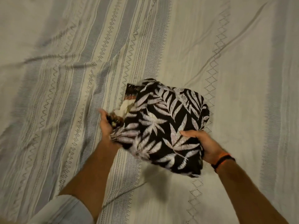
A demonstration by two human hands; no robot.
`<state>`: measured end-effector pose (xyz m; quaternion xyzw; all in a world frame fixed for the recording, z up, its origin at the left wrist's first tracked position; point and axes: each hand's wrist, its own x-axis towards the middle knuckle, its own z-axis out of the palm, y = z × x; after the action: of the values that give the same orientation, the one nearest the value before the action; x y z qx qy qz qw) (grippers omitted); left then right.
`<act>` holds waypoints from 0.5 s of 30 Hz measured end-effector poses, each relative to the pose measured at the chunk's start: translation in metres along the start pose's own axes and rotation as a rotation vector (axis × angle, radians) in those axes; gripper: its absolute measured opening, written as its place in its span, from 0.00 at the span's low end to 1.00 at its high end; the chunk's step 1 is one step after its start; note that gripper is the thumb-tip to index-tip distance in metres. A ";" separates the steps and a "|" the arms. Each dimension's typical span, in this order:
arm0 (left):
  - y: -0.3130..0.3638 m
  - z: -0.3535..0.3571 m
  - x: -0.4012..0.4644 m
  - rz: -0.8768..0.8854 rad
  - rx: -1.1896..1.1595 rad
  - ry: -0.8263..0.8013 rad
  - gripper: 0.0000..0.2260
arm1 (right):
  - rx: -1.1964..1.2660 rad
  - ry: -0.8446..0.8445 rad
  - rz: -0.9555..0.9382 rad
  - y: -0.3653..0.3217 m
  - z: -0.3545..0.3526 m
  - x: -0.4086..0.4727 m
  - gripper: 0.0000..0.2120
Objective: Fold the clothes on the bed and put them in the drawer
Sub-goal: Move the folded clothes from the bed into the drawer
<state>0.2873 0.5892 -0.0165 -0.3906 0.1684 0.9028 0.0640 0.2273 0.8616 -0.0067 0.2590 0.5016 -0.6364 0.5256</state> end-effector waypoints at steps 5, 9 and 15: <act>0.004 0.015 -0.006 -0.290 0.775 0.168 0.32 | -0.357 0.165 -0.017 0.003 -0.025 0.005 0.41; -0.015 0.022 -0.004 -0.253 1.155 0.210 0.50 | -0.315 0.371 -0.231 0.026 -0.011 0.008 0.46; -0.033 0.032 -0.023 -0.128 1.117 0.318 0.44 | -0.234 0.427 -0.376 0.035 -0.002 -0.007 0.43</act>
<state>0.2894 0.6316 0.0120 -0.4377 0.6024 0.6018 0.2888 0.2613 0.8678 -0.0141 0.2275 0.7097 -0.5915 0.3077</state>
